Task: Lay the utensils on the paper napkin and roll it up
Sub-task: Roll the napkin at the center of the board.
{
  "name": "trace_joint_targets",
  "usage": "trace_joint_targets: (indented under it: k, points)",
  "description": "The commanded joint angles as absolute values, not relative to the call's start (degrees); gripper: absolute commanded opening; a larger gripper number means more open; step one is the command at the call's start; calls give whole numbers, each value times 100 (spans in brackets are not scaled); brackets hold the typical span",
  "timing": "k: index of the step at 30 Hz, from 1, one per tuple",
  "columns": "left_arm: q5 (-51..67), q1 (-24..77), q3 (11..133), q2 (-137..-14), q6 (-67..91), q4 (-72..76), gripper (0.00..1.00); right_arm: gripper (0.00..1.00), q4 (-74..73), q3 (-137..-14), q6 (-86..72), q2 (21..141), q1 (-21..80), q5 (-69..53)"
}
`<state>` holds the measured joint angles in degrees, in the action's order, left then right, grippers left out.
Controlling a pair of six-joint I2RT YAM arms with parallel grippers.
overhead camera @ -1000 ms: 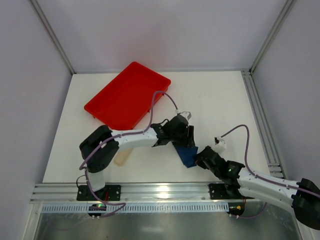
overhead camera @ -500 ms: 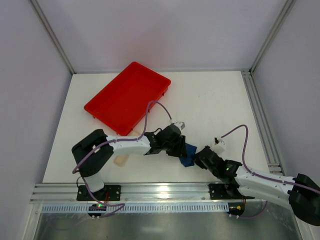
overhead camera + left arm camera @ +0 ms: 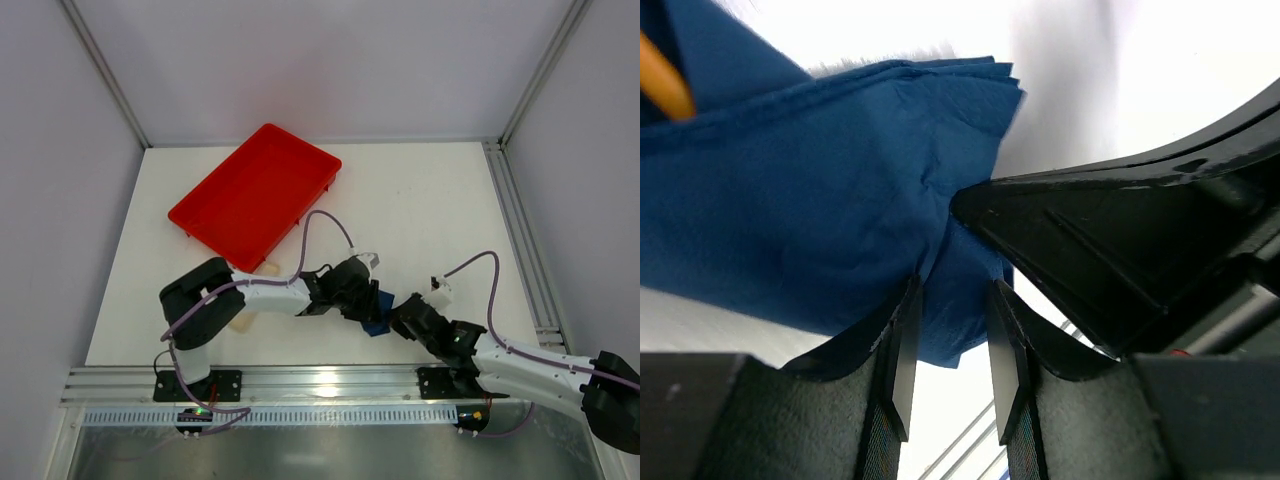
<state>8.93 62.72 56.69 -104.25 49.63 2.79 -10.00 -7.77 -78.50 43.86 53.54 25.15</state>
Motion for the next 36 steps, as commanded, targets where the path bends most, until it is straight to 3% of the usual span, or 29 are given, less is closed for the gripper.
trace_joint_targets:
  k: [1,10,15,22,25,26,30,35,36]
  points:
    - [800,6407,5836,-10547,4931,378,36,4,-1143,-773,-7919,4333,5388,2751]
    - [659,6530,5897,-10635,4773,202,36,7,-1423,-905,-7761,4272,5388,2795]
    - [615,6539,5836,-10635,4711,202,35,32,-2387,-1299,-7515,3850,5388,2996]
    - [773,6557,5643,-10424,4377,281,36,37,-2691,-2082,-5752,3199,5239,3183]
    - [896,6557,5625,-10354,4167,281,37,37,-2278,-2443,-4635,3576,4485,2289]
    - [888,6557,5573,-10345,4105,290,37,36,-2198,-2504,-4440,3890,3699,1372]
    - [905,6557,5388,-10222,4034,352,37,35,-1426,-2741,-3298,4690,2123,-1086]
    - [1089,6557,5317,-10187,3876,317,37,28,-1275,-3278,-2382,5790,1863,-2687]
    - [1099,6557,5317,-10178,3841,299,37,22,-1240,-3400,-2338,5914,1863,-2837]
